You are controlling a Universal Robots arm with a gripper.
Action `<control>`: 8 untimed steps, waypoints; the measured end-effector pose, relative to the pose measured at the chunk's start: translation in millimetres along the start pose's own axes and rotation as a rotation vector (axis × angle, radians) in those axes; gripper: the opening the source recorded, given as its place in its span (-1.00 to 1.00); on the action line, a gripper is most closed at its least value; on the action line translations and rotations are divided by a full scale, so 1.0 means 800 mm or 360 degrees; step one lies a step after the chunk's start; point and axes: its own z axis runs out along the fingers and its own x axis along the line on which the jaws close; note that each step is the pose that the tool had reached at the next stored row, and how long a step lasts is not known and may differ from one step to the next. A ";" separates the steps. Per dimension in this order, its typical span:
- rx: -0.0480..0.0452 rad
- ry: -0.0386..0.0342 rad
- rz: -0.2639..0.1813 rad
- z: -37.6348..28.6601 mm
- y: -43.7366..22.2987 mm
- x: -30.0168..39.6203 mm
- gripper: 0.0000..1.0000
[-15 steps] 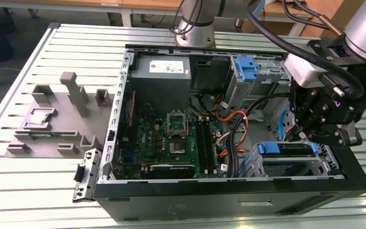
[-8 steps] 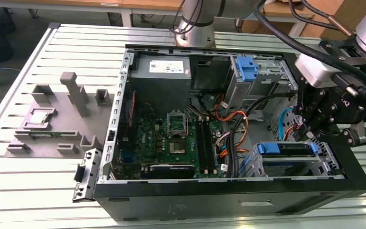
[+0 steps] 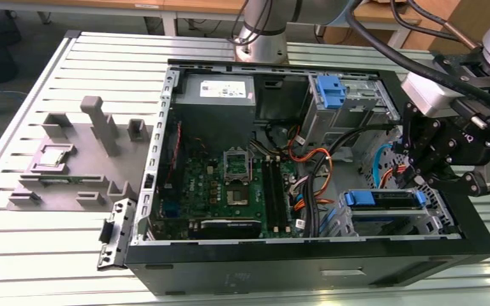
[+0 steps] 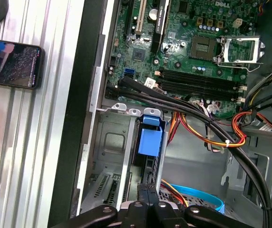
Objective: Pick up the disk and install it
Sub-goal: 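Insert the first disk wire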
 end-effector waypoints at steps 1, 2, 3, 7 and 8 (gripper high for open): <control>0.0000 0.0000 0.0000 0.0000 -0.0001 0.0000 -0.80; 0.0000 0.0000 0.0000 0.0000 -0.0001 0.0000 -0.80; 0.0000 0.0000 0.0000 0.0000 -0.0002 0.0000 -0.80; 0.0000 0.0000 0.0000 0.0001 -0.0003 0.0000 -0.80; 0.0000 0.0000 -0.0001 0.0001 -0.0003 0.0000 -0.80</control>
